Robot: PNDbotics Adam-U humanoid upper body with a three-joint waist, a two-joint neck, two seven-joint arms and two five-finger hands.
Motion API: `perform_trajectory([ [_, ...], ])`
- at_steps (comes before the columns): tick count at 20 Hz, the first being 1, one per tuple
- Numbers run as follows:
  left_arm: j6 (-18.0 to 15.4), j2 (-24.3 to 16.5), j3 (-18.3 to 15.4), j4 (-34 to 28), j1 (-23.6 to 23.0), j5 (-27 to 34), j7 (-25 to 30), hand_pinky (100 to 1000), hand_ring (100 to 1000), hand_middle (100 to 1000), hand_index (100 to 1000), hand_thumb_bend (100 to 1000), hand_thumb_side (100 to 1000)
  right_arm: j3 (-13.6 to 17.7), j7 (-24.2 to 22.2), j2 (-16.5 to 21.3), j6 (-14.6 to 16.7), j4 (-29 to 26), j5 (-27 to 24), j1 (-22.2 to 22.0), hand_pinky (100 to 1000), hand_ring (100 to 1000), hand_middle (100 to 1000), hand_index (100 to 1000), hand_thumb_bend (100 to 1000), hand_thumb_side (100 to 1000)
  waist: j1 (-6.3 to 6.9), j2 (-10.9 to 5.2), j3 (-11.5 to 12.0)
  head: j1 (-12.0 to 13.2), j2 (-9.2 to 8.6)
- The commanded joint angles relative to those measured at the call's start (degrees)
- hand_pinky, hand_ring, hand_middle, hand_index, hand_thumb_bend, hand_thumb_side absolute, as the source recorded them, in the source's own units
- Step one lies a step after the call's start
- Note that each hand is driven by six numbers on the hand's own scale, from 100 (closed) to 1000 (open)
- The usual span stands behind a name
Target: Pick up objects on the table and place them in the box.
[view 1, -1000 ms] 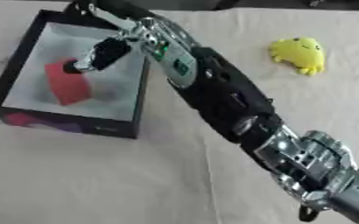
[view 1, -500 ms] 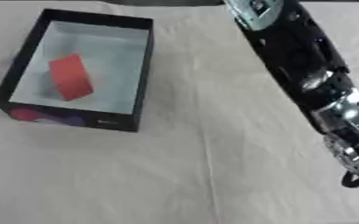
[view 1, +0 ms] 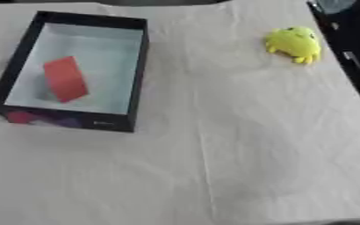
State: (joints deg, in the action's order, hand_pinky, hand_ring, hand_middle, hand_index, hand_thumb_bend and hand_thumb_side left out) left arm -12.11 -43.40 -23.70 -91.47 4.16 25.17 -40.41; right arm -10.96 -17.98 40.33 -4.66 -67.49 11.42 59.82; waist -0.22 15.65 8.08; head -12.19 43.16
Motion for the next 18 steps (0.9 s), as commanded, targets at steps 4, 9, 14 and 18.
perform_trajectory([
  [4,-1.5,-2.9,-2.0,1.4,-0.6,1.1,-0.4,801,738,787,848,544,665,3.9,-3.0,10.4,4.8,1.7,1.0,-3.7,956,895,873,908,577,436,0.76,-1.04,-0.3,-0.3,-0.77],
  [9,-1.8,-2.8,-2.2,1.9,-0.9,1.0,-0.4,801,737,787,849,543,665,6.1,-5.3,13.0,8.3,5.2,3.0,-5.5,962,906,880,915,556,393,1.40,-0.71,-0.2,-0.5,-1.51],
  [14,-1.8,-2.8,-2.3,2.2,-1.2,0.8,-0.5,801,737,787,849,546,662,6.8,-9.5,15.8,11.3,5.7,5.0,-6.8,962,912,879,919,531,378,1.39,-0.59,-0.5,0.3,-2.37],
  [18,-1.6,-3.0,-2.2,2.3,-1.1,0.5,-0.5,801,736,787,849,546,662,6.9,-11.9,18.2,12.8,2.8,5.4,-9.1,961,917,880,923,531,385,1.04,-0.69,-0.7,0.6,-4.00],
])
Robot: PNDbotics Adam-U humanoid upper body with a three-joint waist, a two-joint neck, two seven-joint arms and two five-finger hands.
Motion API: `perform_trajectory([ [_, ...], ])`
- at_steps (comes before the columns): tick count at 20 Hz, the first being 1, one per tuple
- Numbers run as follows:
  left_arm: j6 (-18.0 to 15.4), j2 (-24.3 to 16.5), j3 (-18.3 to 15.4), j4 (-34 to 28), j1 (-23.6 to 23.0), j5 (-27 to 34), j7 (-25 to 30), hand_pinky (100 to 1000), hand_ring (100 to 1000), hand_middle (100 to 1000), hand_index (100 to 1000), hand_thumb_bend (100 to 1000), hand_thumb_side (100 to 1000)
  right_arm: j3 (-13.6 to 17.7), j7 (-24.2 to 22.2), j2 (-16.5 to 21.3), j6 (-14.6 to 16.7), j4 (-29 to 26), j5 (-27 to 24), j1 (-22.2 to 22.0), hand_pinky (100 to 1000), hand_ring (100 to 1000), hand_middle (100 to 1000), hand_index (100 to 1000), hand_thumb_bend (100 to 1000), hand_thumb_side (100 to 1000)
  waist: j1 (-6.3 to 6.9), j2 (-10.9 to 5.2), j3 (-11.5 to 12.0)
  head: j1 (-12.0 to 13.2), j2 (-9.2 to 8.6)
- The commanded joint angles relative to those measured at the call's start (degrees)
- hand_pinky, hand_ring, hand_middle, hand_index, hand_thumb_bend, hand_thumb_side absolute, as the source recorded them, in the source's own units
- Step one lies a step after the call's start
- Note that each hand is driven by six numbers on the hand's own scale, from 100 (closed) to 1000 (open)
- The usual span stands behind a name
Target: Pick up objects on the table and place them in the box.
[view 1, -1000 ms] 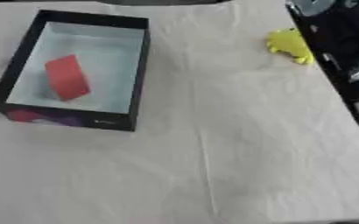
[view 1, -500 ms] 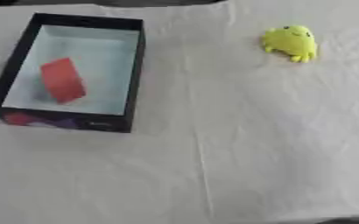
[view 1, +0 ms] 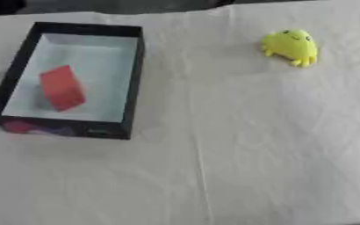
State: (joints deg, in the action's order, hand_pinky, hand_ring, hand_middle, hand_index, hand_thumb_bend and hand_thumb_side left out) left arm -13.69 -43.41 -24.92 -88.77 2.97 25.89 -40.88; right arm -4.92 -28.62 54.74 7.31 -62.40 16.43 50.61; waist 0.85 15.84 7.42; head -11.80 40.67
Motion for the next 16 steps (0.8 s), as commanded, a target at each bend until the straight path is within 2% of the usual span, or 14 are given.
perform_trajectory([
  [1,0.0,-3.0,-1.0,-0.3,0.1,-0.2,0.0,801,736,787,849,546,662,0.7,-1.6,4.3,1.0,-3.2,0.2,-0.5,961,918,880,924,531,388,-0.11,-0.91,0.0,0.3,-2.05],
  [4,0.1,-3.0,-1.0,-0.2,0.1,-0.3,-0.1,801,736,787,849,544,663,0.2,-2.5,5.6,1.3,-5.9,-0.1,-2.1,959,918,879,924,532,395,-0.26,-1.07,0.0,1.2,-2.94],
  [10,0.1,-3.0,-0.9,-0.1,0.0,-0.4,0.0,801,736,787,850,542,666,-1.6,-3.7,6.3,1.0,-8.6,-0.1,-3.3,955,920,878,925,533,411,-0.27,-1.58,-0.2,5.2,-2.81],
  [16,0.1,-3.0,-0.9,-0.1,0.0,-0.5,0.0,801,735,787,851,541,665,-2.0,-3.9,6.6,0.5,-7.7,1.1,-4.5,953,922,878,926,541,422,-0.33,-1.78,-0.1,6.0,-2.50],
])
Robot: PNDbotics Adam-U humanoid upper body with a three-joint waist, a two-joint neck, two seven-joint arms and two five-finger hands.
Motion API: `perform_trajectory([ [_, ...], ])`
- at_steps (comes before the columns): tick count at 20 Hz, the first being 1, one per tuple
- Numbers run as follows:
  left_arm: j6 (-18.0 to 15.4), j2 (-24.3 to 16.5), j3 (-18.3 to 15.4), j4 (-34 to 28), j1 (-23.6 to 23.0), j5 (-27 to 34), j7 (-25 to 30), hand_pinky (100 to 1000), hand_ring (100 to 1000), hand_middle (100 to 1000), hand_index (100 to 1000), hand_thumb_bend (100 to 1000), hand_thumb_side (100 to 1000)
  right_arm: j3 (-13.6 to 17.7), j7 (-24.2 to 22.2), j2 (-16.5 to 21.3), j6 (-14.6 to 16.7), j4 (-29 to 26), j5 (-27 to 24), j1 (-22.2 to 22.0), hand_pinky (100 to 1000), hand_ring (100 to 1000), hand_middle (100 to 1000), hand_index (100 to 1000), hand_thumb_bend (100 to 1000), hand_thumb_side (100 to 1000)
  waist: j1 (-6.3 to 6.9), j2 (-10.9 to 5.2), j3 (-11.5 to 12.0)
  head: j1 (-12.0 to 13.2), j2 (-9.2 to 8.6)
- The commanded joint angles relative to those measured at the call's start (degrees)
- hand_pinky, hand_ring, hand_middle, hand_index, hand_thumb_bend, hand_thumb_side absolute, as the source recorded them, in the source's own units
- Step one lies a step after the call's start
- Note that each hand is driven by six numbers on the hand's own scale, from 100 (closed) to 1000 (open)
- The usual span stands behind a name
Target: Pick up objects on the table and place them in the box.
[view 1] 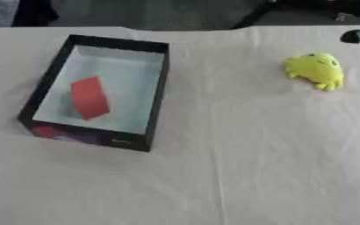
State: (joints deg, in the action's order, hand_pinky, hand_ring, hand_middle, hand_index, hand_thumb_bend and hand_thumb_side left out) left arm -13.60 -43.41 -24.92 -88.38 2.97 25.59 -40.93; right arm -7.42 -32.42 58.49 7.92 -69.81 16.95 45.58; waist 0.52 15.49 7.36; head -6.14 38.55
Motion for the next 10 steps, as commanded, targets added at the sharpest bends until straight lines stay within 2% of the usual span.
perform_trajectory([
  [1,0.0,-3.0,-0.9,-0.5,0.0,-0.2,0.0,801,735,787,851,542,665,0.4,-0.1,2.7,-0.2,0.1,0.8,0.5,952,922,878,925,542,423,0.01,-1.43,0.0,0.3,-0.36],
  [10,0.1,-2.6,-0.7,-0.5,0.2,-0.2,0.4,801,734,787,852,540,666,-0.9,0.2,0.6,0.0,3.1,5.3,0.6,949,925,879,926,548,438,0.38,-1.07,0.1,-0.3,-0.46],
])
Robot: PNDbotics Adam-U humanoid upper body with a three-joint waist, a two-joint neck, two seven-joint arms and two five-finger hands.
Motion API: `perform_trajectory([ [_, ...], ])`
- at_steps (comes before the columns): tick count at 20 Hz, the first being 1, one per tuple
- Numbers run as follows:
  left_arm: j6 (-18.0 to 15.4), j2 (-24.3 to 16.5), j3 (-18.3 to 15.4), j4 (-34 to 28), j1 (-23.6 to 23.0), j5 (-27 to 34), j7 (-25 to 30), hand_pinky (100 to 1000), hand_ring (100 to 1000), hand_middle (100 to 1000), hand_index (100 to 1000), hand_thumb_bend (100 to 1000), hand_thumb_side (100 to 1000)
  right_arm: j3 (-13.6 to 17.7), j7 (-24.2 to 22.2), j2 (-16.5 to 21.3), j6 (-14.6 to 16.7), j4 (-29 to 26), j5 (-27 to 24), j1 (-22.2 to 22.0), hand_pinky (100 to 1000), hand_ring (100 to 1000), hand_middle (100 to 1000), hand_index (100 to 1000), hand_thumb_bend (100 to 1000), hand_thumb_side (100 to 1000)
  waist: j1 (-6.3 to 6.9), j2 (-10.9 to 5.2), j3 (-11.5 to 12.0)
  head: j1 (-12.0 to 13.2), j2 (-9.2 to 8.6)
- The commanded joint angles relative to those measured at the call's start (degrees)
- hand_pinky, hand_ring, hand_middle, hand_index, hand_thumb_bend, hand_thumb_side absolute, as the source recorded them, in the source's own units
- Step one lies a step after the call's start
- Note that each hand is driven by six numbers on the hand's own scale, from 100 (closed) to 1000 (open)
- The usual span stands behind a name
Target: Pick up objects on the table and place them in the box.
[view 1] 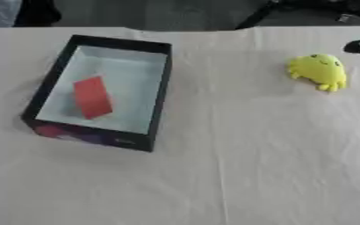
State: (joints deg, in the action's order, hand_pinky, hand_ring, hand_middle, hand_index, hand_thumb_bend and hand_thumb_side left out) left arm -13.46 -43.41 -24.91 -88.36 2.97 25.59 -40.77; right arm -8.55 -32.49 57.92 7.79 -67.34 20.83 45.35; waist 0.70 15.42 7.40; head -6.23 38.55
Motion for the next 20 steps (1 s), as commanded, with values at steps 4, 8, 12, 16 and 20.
perform_trajectory([
  [4,0.0,-2.5,-0.7,-0.6,0.2,-0.3,0.2,801,734,787,852,540,666,0.1,0.4,0.4,0.4,1.8,2.2,0.7,950,925,880,927,554,446,0.31,-0.86,0.0,-0.2,-0.08],
  [8,0.0,-2.3,-0.5,-0.6,0.3,-0.2,0.3,801,734,787,852,538,667,-0.1,0.3,-0.3,0.5,2.6,2.1,0.6,950,924,880,927,558,453,0.40,-0.90,0.0,0.0,0.74],
  [12,0.1,-2.2,-0.4,-0.5,0.4,-0.2,0.4,801,733,787,853,539,667,-0.7,0.1,-1.0,0.6,3.1,2.4,0.6,949,924,880,927,561,463,0.39,-1.02,0.0,0.1,1.50],
  [16,0.1,-2.1,-0.4,-0.5,0.4,-0.2,0.5,801,732,786,853,536,667,-1.1,-0.2,-1.4,0.7,3.7,2.9,0.4,948,924,879,928,565,471,0.38,-0.99,0.1,0.0,1.31],
  [20,0.1,-1.9,-0.4,-0.5,0.3,-0.1,0.5,803,732,784,853,534,669,-1.5,-0.3,-2.0,0.7,4.4,3.7,0.3,947,923,878,928,569,481,0.35,-0.81,0.2,-0.1,1.18],
])
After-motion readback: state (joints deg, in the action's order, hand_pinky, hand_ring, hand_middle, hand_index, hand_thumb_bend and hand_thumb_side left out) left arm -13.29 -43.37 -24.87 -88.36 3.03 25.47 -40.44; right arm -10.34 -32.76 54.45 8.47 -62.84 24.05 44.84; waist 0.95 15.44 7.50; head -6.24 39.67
